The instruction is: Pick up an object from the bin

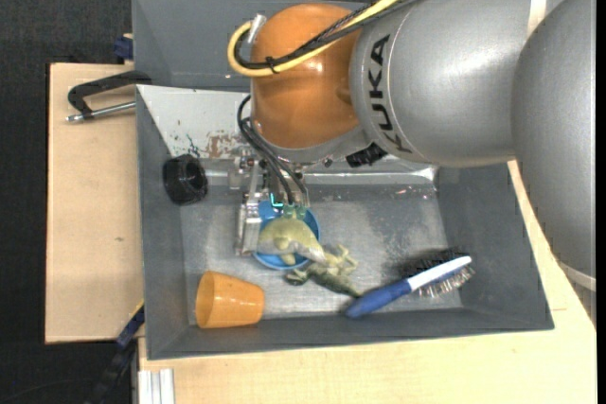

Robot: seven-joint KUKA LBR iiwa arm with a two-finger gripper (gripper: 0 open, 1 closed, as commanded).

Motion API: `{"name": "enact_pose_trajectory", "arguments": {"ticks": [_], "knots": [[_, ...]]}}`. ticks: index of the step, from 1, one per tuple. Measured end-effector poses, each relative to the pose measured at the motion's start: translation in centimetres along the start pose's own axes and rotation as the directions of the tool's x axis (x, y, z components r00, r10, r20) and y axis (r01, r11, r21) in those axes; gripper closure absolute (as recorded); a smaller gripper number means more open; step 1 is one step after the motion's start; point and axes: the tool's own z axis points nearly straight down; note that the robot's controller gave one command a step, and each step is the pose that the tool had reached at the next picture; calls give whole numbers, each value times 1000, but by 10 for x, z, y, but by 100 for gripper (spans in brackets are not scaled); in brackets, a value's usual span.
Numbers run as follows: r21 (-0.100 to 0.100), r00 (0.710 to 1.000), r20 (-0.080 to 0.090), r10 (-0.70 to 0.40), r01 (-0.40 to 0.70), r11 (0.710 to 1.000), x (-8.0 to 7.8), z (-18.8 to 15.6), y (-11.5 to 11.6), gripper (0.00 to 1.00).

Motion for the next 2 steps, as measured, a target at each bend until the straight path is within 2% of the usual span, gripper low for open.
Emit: {"name": "enact_pose_trajectory", "arguments": {"ticks": [1,2], "knots": [[2,975,4,-221,221,975,40,85,-84,0],[-6,996,20,-88,88,996,33,120,-119,0]]}}
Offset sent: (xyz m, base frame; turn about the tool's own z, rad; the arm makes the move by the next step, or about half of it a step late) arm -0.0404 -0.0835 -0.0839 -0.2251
